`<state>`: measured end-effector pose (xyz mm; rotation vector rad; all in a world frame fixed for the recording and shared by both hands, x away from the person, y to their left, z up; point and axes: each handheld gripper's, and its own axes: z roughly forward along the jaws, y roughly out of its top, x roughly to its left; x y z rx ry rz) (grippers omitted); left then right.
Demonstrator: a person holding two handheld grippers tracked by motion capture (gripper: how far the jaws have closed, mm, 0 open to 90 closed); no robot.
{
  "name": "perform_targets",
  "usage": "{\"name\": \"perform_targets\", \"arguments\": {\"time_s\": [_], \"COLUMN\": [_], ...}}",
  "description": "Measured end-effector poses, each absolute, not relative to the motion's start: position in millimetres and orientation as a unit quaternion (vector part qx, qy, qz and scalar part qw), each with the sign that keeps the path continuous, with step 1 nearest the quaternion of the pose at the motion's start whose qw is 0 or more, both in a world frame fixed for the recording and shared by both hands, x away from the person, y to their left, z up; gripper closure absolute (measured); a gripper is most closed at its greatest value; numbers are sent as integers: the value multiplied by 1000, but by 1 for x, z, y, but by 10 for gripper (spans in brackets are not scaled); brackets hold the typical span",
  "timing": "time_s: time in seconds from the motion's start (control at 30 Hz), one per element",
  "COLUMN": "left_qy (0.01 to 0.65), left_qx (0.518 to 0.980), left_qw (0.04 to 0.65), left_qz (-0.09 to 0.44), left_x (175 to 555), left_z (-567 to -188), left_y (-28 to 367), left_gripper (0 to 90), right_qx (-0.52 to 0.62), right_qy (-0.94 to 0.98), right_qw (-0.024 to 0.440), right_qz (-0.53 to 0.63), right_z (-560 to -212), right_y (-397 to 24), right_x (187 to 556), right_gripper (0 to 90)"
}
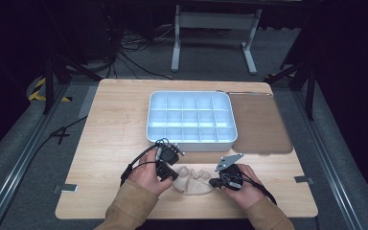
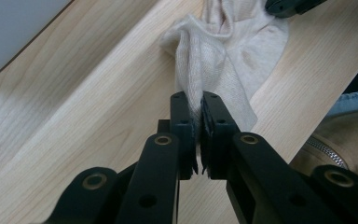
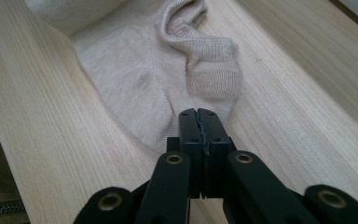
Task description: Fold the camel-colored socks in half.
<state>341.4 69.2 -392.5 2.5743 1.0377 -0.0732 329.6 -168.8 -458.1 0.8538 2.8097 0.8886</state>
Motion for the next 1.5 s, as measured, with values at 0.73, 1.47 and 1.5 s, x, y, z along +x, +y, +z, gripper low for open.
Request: {"name": "perform_targets", "arguments": {"time_s": [0.73, 1.47, 1.5], "left_qy": [326, 309, 308], "left_qx": [929, 908, 908], "left_qw": [172, 280, 281], "left_qz": [-20, -37, -34], "left_x": [346, 339, 339], "left_z": [-402, -384, -383], "left_y": [35, 39, 41], "left_gripper": [847, 547, 554], "right_qx": [277, 294, 299], "right_qy": [909, 894, 891], "right_qw": [53, 73, 78], "right_qz": [306, 329, 332], "right_z": [-461, -433, -427], "right_y": [-172, -188, -191], "right_x": [324, 317, 317], "right_gripper": [900, 796, 797]}}
